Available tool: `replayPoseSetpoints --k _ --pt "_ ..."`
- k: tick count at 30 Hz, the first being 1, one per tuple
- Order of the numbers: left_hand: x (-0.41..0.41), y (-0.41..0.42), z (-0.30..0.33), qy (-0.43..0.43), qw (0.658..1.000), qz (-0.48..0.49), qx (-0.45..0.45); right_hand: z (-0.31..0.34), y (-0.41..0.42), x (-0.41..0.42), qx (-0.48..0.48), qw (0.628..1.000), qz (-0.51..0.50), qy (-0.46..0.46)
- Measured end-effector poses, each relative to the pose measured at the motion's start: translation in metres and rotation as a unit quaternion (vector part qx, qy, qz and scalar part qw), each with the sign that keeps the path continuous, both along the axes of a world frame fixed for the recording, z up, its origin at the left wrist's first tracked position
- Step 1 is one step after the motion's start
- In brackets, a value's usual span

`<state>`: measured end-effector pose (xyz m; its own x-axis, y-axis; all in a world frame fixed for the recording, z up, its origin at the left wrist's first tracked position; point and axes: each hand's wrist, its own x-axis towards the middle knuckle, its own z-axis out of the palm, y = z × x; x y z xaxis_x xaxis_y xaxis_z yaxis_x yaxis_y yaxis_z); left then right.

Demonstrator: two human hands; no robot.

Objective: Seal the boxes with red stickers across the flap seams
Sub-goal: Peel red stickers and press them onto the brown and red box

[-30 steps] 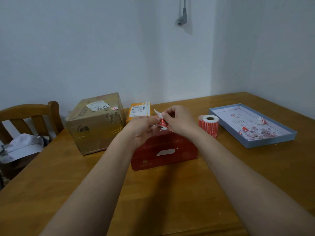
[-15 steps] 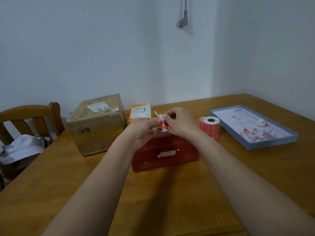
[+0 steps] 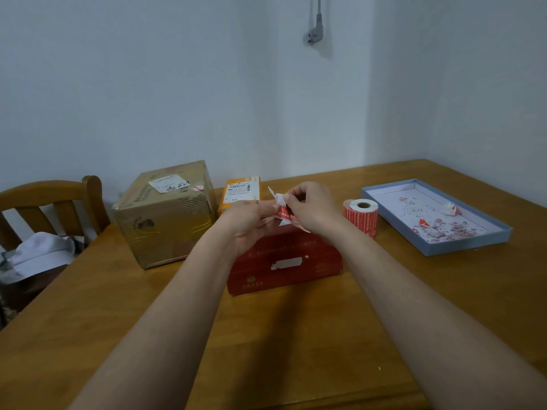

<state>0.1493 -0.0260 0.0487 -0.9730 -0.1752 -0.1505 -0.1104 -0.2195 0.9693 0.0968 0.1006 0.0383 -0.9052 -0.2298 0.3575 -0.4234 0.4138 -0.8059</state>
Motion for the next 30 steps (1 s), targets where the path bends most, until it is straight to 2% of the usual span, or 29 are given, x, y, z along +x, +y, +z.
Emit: replayPoseSetpoints --k 23,30 --pt "-0.0018 0.0007 -0.0035 0.01 1.0 -0.003 0.001 -0.0025 0.0003 -0.0024 -0.032 0.999 -0.007 -0.013" --pt "-0.0037 -0.0038 -0.0059 0.01 1.0 -0.005 -0.007 -0.0023 0.0078 -0.0061 -0.043 0.997 0.067 -0.004"
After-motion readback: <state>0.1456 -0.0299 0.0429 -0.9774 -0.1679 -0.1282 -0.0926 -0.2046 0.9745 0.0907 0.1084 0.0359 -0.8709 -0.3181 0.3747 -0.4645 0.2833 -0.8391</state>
